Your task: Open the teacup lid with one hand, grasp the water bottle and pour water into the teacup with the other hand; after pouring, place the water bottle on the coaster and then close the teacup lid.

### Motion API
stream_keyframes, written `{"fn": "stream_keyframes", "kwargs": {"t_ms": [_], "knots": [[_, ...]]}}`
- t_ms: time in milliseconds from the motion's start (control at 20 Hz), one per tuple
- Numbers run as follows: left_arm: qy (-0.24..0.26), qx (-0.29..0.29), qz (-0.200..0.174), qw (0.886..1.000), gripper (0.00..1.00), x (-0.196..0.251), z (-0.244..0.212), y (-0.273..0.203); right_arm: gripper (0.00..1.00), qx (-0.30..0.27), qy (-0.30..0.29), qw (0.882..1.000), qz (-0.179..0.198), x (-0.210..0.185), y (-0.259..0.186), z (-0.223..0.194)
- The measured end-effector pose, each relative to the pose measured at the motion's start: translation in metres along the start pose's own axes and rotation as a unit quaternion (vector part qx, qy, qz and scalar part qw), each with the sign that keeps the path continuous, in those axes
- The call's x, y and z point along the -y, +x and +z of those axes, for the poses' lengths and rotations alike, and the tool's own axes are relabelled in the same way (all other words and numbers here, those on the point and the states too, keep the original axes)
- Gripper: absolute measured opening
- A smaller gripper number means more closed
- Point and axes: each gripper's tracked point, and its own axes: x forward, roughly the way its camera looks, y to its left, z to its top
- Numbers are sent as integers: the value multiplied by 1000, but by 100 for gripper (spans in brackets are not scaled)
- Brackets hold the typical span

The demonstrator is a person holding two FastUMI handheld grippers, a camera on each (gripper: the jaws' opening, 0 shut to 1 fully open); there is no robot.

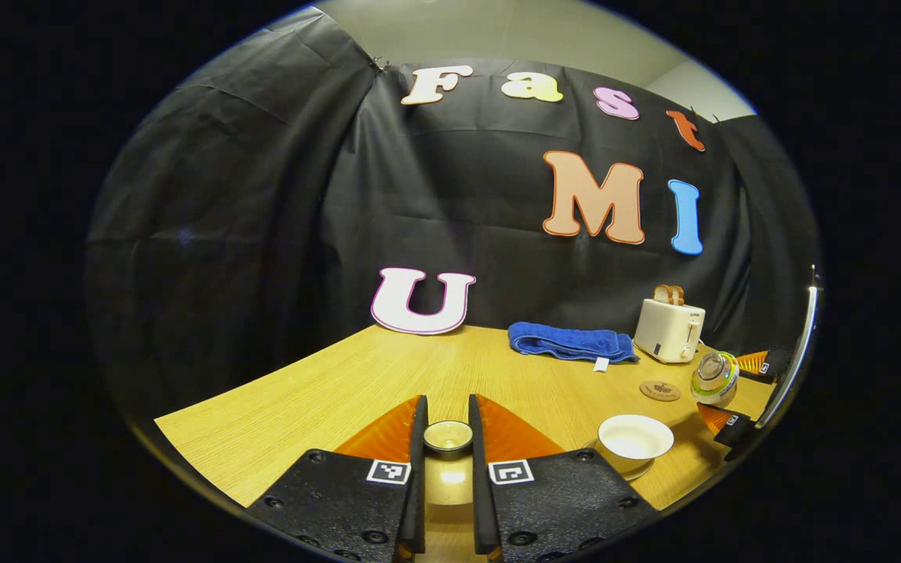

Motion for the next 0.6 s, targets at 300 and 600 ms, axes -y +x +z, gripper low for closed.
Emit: {"fn": "stream_keyframes", "kwargs": {"t_ms": [300, 600], "knots": [[-4, -3, -3, 1000, 22, 1, -2, 0, 69, 4, -83, 997, 5, -11, 5, -1], [-7, -4, 1, 1000, 22, 0, -2, 0, 69, 19, -144, 989, 5, -20, 4, 9]]}}
